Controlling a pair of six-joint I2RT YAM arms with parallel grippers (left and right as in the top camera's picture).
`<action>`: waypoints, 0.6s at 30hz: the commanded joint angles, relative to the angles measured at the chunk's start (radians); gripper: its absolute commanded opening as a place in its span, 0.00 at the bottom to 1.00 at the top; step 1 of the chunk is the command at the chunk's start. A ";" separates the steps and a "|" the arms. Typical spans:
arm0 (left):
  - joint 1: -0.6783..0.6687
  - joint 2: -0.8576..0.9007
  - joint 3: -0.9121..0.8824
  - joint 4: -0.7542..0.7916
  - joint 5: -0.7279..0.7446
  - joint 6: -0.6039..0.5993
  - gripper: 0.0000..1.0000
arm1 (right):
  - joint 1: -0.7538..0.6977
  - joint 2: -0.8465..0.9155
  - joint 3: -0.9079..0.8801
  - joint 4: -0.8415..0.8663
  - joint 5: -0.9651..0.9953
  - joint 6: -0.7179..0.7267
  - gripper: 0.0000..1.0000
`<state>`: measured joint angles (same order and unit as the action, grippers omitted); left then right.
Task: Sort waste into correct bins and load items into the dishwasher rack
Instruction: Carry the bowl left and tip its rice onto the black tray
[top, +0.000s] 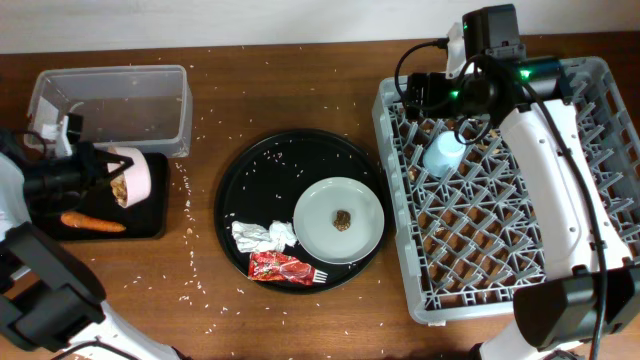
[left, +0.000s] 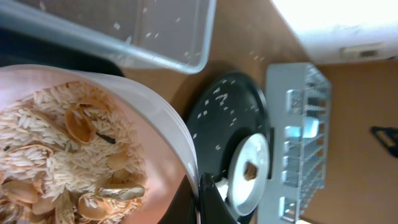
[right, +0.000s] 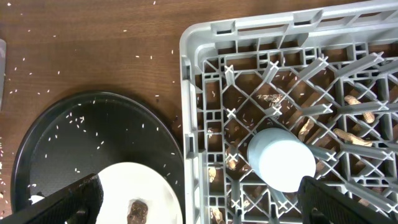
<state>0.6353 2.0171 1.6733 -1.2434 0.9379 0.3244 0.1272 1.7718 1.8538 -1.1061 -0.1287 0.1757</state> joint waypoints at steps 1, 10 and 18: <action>0.061 -0.022 -0.004 0.005 0.140 0.027 0.00 | 0.003 0.003 -0.003 0.002 0.012 -0.011 0.99; 0.179 -0.018 -0.180 0.102 0.406 0.029 0.00 | 0.003 0.003 -0.003 0.002 0.011 -0.011 0.99; 0.188 -0.018 -0.201 0.124 0.636 -0.019 0.00 | 0.003 0.003 -0.003 -0.010 0.008 -0.011 0.99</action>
<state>0.8162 2.0167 1.4807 -1.1172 1.4590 0.3336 0.1272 1.7718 1.8538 -1.1149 -0.1291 0.1745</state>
